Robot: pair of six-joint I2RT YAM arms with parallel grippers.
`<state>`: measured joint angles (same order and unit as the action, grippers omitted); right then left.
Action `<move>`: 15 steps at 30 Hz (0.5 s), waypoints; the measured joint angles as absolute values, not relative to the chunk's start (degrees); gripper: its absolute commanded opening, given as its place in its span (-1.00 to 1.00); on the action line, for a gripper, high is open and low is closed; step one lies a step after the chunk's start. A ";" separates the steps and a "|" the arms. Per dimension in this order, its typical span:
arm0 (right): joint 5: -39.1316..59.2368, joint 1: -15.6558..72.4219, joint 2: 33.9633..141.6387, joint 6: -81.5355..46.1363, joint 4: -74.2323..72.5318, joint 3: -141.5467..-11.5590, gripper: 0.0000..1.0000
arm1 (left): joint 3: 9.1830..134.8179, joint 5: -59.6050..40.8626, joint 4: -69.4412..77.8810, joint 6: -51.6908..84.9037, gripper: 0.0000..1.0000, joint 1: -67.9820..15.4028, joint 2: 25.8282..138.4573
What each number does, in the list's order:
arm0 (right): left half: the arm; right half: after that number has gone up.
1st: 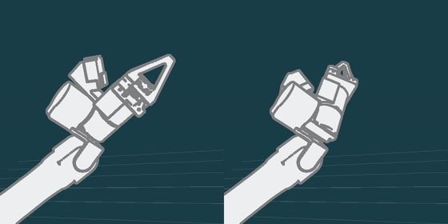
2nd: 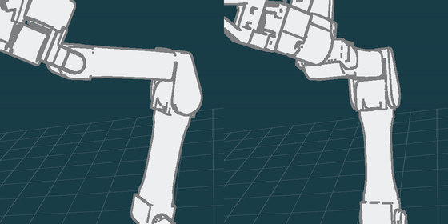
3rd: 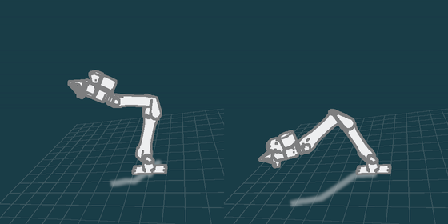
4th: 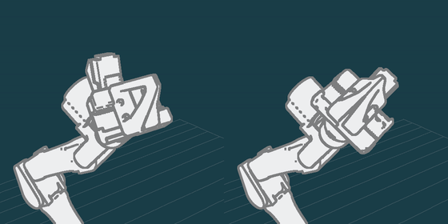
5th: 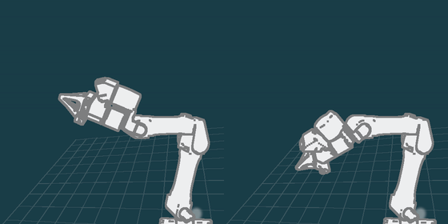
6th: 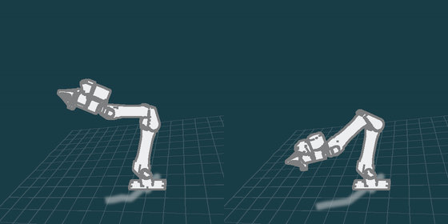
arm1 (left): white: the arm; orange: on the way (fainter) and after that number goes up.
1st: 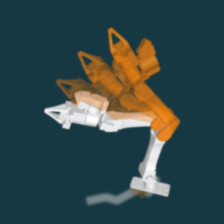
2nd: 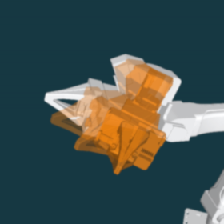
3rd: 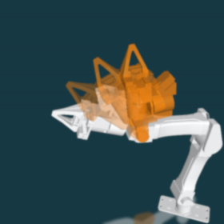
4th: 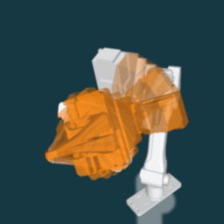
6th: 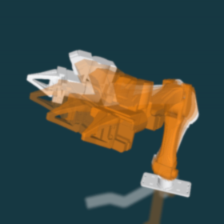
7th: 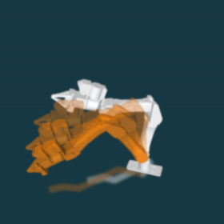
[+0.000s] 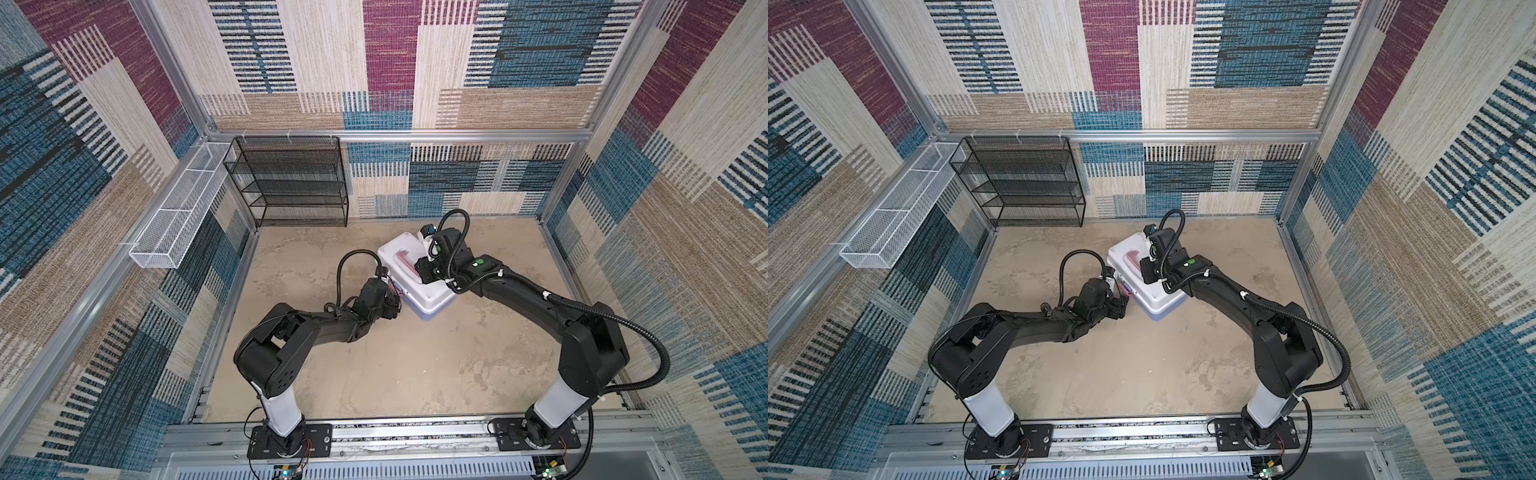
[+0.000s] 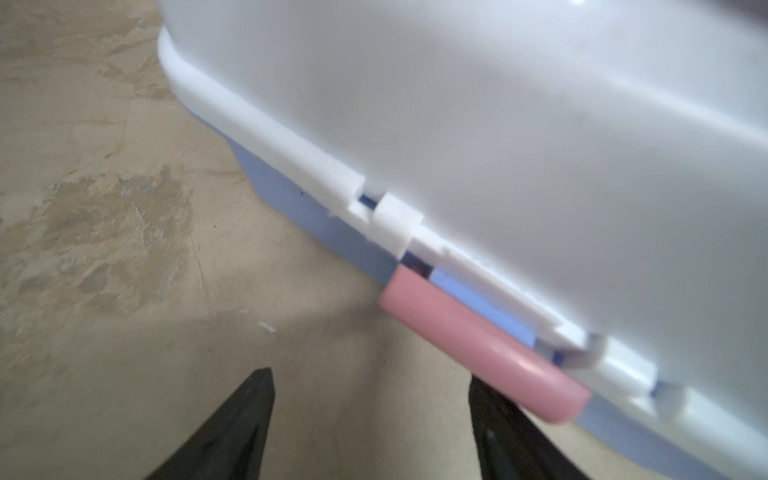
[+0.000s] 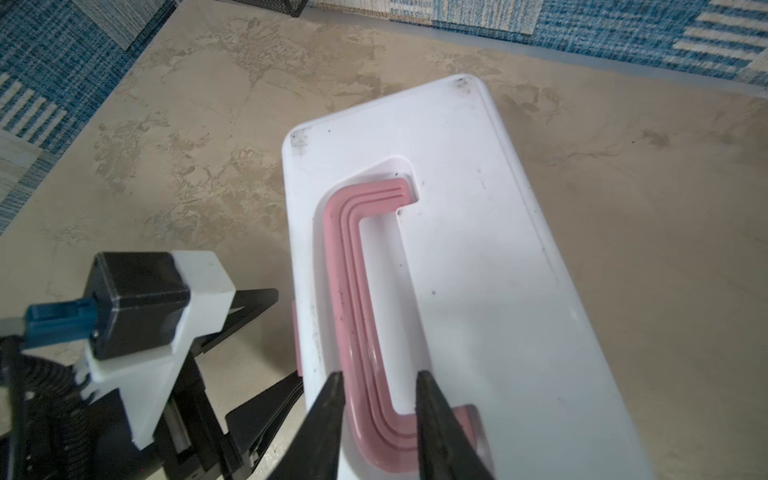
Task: Pack the tool kit
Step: 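Move the right gripper back over the lid handle while the left holds the latch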
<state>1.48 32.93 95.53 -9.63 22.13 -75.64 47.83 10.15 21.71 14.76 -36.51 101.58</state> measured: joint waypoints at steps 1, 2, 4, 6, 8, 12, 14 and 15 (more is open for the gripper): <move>1.48 32.82 95.44 -9.76 22.06 -75.42 -0.35 | 48.14 10.15 21.56 14.79 0.54 -36.51 101.69; 1.48 32.64 95.35 -9.85 22.06 -75.24 -0.36 | 48.58 10.07 21.39 14.76 0.54 -36.47 101.91; 1.48 32.53 95.29 -9.85 21.85 -74.87 -0.35 | 49.39 10.07 21.06 14.76 0.54 -36.42 102.08; 1.50 32.32 95.22 -10.04 21.78 -74.46 -0.36 | 50.09 9.98 21.08 14.76 0.54 -36.42 102.08; 1.48 32.23 95.22 -10.04 21.78 -74.04 -0.36 | 50.59 9.96 21.15 14.74 0.54 -36.38 102.08; 1.50 32.12 95.02 -10.00 21.76 -73.45 -0.35 | 50.76 9.93 21.12 14.74 0.54 -36.12 102.08; 1.50 32.12 94.96 -9.67 21.71 -73.25 -0.26 | 50.76 9.96 21.15 14.74 0.54 -36.10 102.06; 1.48 32.12 94.87 -9.52 21.65 -73.08 -0.17 | 50.76 9.96 21.12 14.74 0.54 -36.10 102.02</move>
<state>1.48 32.12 94.87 -9.52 21.65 -73.08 50.76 9.96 21.12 14.74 -36.10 102.02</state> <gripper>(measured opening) 0.348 0.770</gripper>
